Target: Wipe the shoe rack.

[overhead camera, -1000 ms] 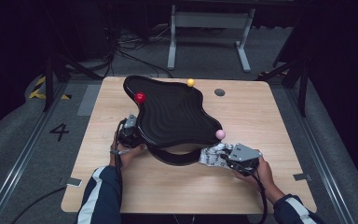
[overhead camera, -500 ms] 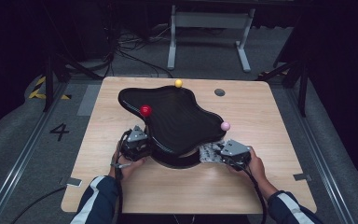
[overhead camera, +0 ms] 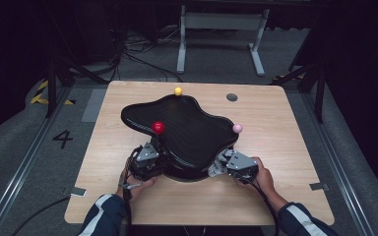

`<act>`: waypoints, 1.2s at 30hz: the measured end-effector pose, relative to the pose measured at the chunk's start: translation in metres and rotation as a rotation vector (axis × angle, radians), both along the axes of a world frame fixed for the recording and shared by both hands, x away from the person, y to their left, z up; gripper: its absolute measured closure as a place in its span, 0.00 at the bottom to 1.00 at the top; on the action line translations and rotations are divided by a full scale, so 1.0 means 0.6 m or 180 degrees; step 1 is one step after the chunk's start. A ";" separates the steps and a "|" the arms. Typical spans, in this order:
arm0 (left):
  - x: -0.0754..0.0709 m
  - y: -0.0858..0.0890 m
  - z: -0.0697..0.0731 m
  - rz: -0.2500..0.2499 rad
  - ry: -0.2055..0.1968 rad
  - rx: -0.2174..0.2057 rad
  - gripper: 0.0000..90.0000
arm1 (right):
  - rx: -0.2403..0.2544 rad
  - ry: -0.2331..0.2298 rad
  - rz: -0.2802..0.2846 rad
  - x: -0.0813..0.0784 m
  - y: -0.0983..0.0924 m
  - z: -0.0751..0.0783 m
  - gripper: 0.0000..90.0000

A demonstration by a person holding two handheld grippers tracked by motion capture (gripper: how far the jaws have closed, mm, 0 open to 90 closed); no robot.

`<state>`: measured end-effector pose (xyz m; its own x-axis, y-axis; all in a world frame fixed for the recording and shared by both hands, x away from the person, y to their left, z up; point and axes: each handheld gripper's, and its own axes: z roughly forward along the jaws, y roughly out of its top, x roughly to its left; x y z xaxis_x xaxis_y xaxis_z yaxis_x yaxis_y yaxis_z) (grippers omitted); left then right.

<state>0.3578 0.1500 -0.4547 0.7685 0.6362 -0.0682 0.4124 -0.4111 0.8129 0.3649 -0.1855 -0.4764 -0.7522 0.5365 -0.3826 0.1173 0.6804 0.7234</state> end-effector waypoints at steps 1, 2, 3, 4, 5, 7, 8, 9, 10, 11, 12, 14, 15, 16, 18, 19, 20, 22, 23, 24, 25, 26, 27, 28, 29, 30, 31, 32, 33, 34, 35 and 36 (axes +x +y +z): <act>-0.002 0.000 0.001 -0.0038 -0.0008 0.0048 0.83 | 0.0004 -0.0008 0.0010 0.000 0.001 0.000 0.90; -0.004 -0.001 0.001 -0.0063 -0.0022 0.0046 0.82 | -0.0023 -0.0027 0.0012 0.002 0.001 0.001 0.90; -0.006 -0.001 0.001 -0.0077 -0.0027 0.0054 0.83 | -0.0031 -0.0041 -0.0020 0.004 0.001 0.001 0.90; -0.008 -0.001 0.001 -0.0100 -0.0017 0.0057 0.83 | -0.0051 -0.0063 -0.0063 0.007 0.001 0.000 0.90; -0.009 0.000 -0.001 -0.0111 -0.0030 0.0038 0.83 | -0.0058 -0.0090 -0.0104 0.011 0.000 0.000 0.90; -0.009 -0.001 -0.002 -0.0114 -0.0039 0.0013 0.83 | -0.0080 -0.0117 -0.0181 0.020 -0.002 0.000 0.90; -0.009 0.000 -0.002 -0.0120 -0.0043 0.0020 0.83 | -0.0085 -0.0124 -0.0242 0.026 -0.005 -0.002 0.90; -0.009 0.000 -0.003 -0.0123 -0.0048 0.0012 0.83 | -0.0120 -0.0150 -0.0276 0.030 -0.007 -0.002 0.90; -0.009 0.000 -0.003 -0.0120 -0.0060 0.0022 0.83 | -0.0139 -0.0186 -0.0323 0.037 -0.011 -0.005 0.90; -0.010 0.000 -0.004 -0.0113 -0.0047 0.0031 0.83 | -0.0100 -0.0174 -0.0372 0.041 -0.015 -0.005 0.90; -0.010 0.000 -0.005 -0.0116 -0.0038 0.0025 0.83 | -0.0116 -0.0190 -0.0389 0.044 -0.018 -0.005 0.90; -0.009 0.000 -0.005 -0.0114 -0.0045 0.0032 0.82 | -0.0144 -0.0212 -0.0414 0.047 -0.019 -0.008 0.90; -0.009 -0.001 -0.008 -0.0120 -0.0032 0.0039 0.82 | -0.0167 -0.0230 -0.0404 0.049 -0.019 -0.009 0.90; -0.010 -0.002 -0.010 -0.0097 -0.0007 0.0023 0.83 | -0.0163 -0.0233 -0.0404 0.049 -0.017 -0.009 0.90; -0.009 0.001 -0.012 -0.0123 0.0001 0.0002 0.83 | -0.0147 -0.0209 -0.0394 0.050 -0.016 -0.007 0.90; -0.009 0.001 -0.012 -0.0118 -0.0007 0.0005 0.83 | -0.0099 -0.0148 -0.0368 0.050 -0.016 -0.005 0.90; -0.009 0.001 -0.012 -0.0115 -0.0009 0.0008 0.83 | -0.0064 -0.0106 -0.0306 0.048 -0.016 -0.004 0.90; -0.009 0.002 -0.013 -0.0114 0.0012 -0.0005 0.83 | -0.0023 -0.0071 -0.0176 0.042 -0.010 -0.001 0.90; -0.009 0.002 -0.015 -0.0103 0.0015 -0.0048 0.83 | -0.0017 -0.0058 -0.0106 0.039 -0.006 -0.001 0.90; -0.008 0.003 -0.016 -0.0108 0.0017 -0.0065 0.82 | -0.0005 -0.0039 -0.0040 0.034 -0.001 0.000 0.90; -0.008 0.003 -0.016 -0.0108 0.0017 -0.0065 0.82 | -0.0010 -0.0059 0.0024 0.030 0.006 0.000 0.89; -0.008 0.004 -0.016 -0.0103 0.0013 -0.0059 0.82 | -0.0010 -0.0059 0.0024 0.030 0.006 0.000 0.89; -0.009 0.004 -0.017 -0.0104 0.0006 -0.0074 0.82 | 0.0049 -0.0021 0.0133 0.020 0.019 -0.001 0.90; -0.009 0.007 -0.018 -0.0102 0.0002 -0.0061 0.81 | 0.0059 -0.0019 0.0168 0.016 0.023 -0.001 0.90; -0.011 0.006 -0.022 -0.0080 0.0010 -0.0102 0.81 | 0.0042 -0.0028 0.0205 0.014 0.027 -0.001 0.90; -0.012 0.005 -0.025 -0.0096 -0.0013 -0.0105 0.81 | 0.0043 -0.0018 0.0255 0.010 0.032 0.000 0.90; -0.014 0.005 -0.027 -0.0074 -0.0019 -0.0086 0.81 | 0.0043 -0.0024 0.0280 0.008 0.034 -0.001 0.90; -0.015 0.004 -0.027 -0.0082 -0.0019 -0.0006 0.81 | 0.0052 -0.0026 0.0278 0.008 0.034 -0.001 0.90; -0.014 0.003 -0.029 -0.0095 -0.0034 0.0048 0.81 | 0.0078 -0.0002 0.0276 0.009 0.033 -0.001 0.89; -0.015 0.001 -0.032 -0.0085 -0.0039 0.0127 0.80 | 0.0105 0.0021 0.0275 0.010 0.031 -0.001 0.89; -0.016 0.003 -0.035 -0.0100 -0.0054 0.0082 0.80 | 0.0114 0.0033 0.0252 0.012 0.029 -0.001 0.89; -0.016 0.003 -0.035 -0.0100 -0.0054 0.0082 0.80 | 0.0117 0.0012 0.0228 0.015 0.027 -0.002 0.89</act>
<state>0.3485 0.1516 -0.4758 0.7891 0.6130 -0.0389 0.3852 -0.4446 0.8086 0.3740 -0.1694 -0.4777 -0.7905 0.4949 -0.3608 0.0721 0.6602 0.7477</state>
